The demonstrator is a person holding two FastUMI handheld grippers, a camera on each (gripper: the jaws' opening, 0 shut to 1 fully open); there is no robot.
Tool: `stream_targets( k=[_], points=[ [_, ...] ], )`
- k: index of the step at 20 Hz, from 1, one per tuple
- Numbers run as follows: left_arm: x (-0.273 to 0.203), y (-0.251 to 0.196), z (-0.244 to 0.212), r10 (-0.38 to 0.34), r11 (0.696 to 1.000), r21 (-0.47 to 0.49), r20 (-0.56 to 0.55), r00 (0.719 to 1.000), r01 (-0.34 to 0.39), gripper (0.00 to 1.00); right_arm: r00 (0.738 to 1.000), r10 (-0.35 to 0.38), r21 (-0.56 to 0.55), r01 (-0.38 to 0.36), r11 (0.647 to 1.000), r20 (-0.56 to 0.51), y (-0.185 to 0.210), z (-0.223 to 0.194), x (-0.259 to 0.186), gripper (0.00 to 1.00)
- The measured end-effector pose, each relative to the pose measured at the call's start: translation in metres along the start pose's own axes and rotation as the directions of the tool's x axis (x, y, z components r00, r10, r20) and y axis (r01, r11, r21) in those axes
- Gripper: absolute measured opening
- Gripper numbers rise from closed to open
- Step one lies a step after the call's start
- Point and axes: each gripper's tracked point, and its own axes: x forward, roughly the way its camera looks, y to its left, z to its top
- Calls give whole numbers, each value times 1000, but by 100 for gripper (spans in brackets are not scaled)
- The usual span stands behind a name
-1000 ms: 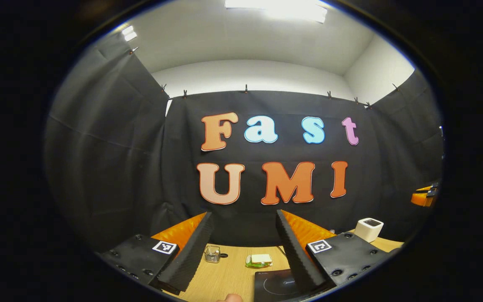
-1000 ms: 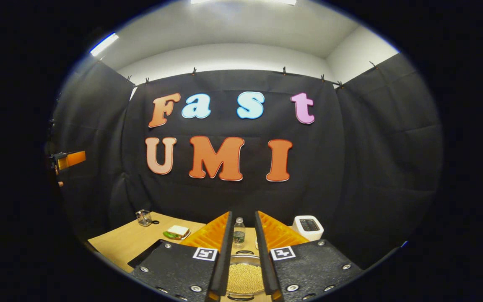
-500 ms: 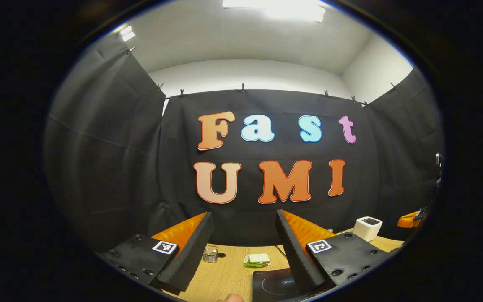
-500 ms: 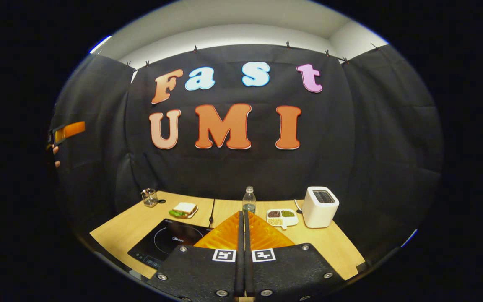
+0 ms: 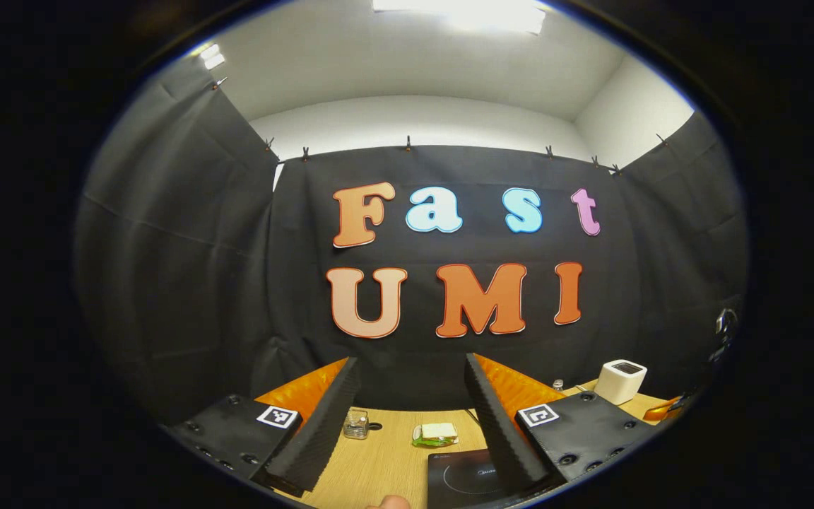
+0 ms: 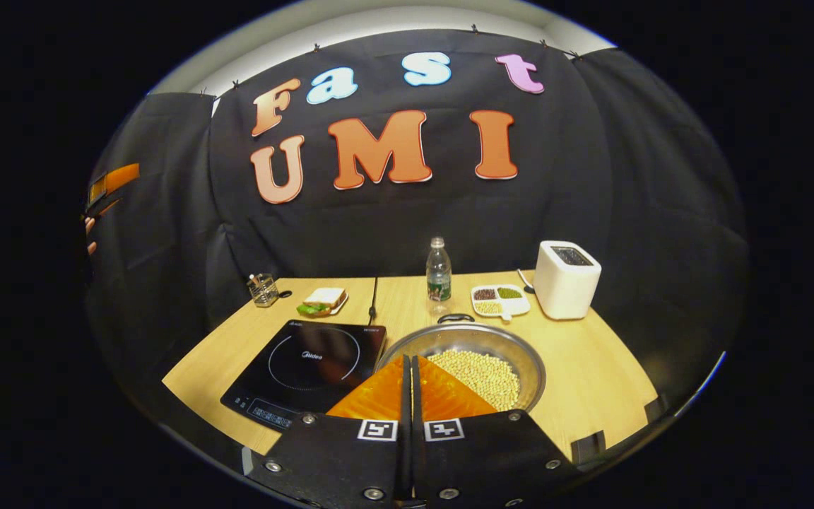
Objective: First push the handle of the pot to place it horizontally, then grasp the pot with both hands and set it on the induction cooktop.
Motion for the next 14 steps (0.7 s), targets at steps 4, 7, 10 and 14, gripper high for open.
stream_targets(
  k=[4, 7, 10, 14],
  points=[
    [0, 0, 2, 1, 1000, 4, 8, 1000, -1, 99, 996, 11, 50, -6, 999, -90, -2, -42, 12, 0],
    [0, -4, -5, -5, 1000, 0, -2, 1000, 5, 98, 988, 24, 73, -13, 997, -155, -1, -72, 21, 0],
    [2, -7, -13, -11, 1000, 2, -15, 1000, 11, 98, 978, 32, 89, -13, 996, -205, -1, -96, 29, 0],
    [8, -12, -25, -26, 1000, -2, -49, 998, 26, 99, 968, 17, 95, 7, 995, -250, -7, -119, 40, 0]
  ],
)
